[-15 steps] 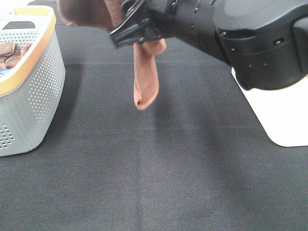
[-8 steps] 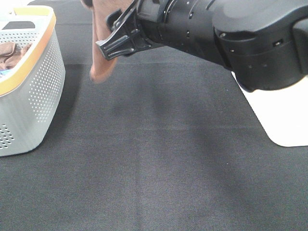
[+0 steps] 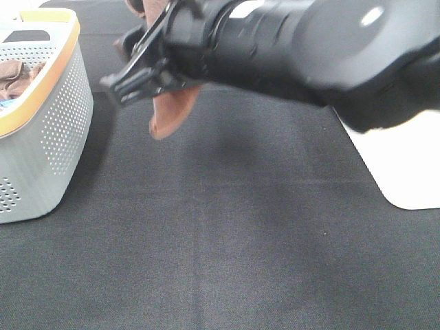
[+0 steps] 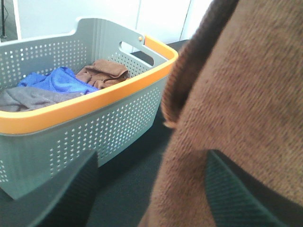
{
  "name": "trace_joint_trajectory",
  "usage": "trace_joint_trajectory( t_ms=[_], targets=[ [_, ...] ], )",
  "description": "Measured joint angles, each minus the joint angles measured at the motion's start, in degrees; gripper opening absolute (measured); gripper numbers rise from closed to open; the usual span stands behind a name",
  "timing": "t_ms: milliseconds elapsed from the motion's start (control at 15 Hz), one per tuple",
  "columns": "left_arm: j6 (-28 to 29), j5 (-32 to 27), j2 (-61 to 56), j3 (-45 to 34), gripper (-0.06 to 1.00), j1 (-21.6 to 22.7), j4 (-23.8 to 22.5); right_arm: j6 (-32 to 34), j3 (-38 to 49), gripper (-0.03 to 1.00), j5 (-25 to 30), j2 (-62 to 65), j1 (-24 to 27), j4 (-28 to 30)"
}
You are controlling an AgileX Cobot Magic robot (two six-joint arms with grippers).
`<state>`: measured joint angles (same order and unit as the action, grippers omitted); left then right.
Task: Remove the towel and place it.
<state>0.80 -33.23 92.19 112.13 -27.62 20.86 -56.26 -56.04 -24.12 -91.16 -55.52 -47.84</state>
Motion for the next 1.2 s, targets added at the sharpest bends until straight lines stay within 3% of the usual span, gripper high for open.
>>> trace_joint_trajectory(
  t_ms=[133, 400, 800, 1000, 1200],
  targets=[
    [0.0, 0.0, 0.0, 0.0, 0.00, 0.0, 0.3, 0.0, 0.0, 0.63, -2.2, -0.6, 0.0, -1.8],
    [0.0, 0.1, 0.0, 0.0, 0.00, 0.0, 1.8, -6.3, 0.0, 0.65, -5.9, -0.6, 0.0, -10.1],
    [0.0, 0.1, 0.0, 0.0, 0.00, 0.0, 4.1, -0.2, 0.0, 0.66, -6.0, -0.6, 0.0, -2.8],
    [-0.2, 0.1, -0.1, 0.0, 0.00, 0.0, 5.1, 0.1, 0.0, 0.68, -6.0, -0.6, 0.0, -3.1],
    [-0.8, 0.0, -1.4, 0.0, 0.00, 0.0, 6.1, -3.0, 0.0, 0.69, -7.6, -0.6, 0.0, -7.7]
  ],
)
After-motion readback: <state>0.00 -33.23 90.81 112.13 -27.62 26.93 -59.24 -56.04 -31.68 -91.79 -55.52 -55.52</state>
